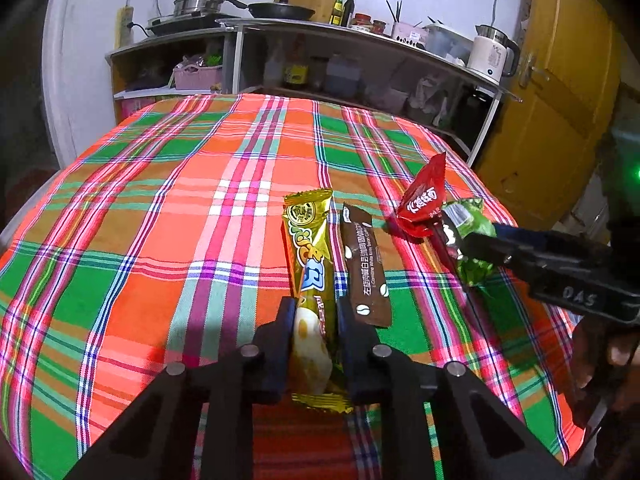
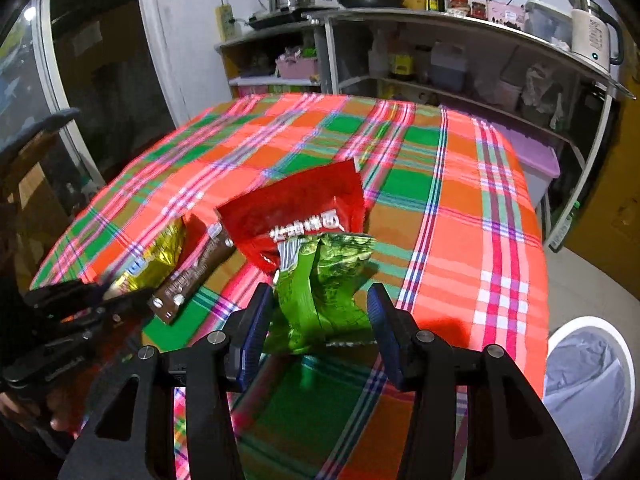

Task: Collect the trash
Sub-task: 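Grasp the gold candy bar wrapper with the left tool while the right tool grasps the green snack bag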

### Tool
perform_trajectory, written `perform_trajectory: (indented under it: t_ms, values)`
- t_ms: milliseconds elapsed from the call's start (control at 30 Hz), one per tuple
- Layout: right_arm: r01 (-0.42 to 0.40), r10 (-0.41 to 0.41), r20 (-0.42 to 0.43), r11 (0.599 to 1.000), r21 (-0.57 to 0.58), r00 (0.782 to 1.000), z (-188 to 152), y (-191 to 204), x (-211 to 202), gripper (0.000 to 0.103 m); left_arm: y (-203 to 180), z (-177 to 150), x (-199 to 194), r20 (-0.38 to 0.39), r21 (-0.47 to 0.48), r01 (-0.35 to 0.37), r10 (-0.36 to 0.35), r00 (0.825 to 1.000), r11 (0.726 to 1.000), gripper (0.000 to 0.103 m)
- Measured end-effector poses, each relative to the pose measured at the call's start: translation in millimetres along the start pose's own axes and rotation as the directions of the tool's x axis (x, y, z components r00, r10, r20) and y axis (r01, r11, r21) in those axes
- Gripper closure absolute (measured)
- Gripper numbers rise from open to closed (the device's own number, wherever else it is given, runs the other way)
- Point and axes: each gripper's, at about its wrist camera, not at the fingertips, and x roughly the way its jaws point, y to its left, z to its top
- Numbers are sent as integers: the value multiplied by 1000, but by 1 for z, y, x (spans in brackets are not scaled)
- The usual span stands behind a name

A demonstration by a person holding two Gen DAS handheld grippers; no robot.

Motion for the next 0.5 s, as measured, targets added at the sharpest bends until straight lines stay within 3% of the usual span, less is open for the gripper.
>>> perform_trajectory:
  t_ms: [133, 333, 367, 400, 500]
  values:
    - [-5, 5, -12, 1000, 13, 1000, 0, -1, 3, 54, -1, -1, -1, 1, 2, 4, -4, 1000, 1000, 82]
    - [-5, 6, -21, 1000, 13, 1000, -2, 0, 2, 74, -2, -2, -3, 9, 1, 5, -5, 1000, 1000, 83]
    - [-1, 2, -19, 1000, 9, 1000, -2, 1, 2, 85, -3, -2, -4, 12, 0, 5, -5, 1000, 1000, 83]
    - [-9, 9, -14, 1000, 5, 1000, -3, 2, 0, 89, -2, -1, -4, 13, -1, 6, -6, 1000, 1000, 83]
    - [-1, 1, -5, 1000, -4, 1000, -4, 5, -4, 90, -2, -2, -6, 15, -5, 4, -4, 1000, 1000, 84]
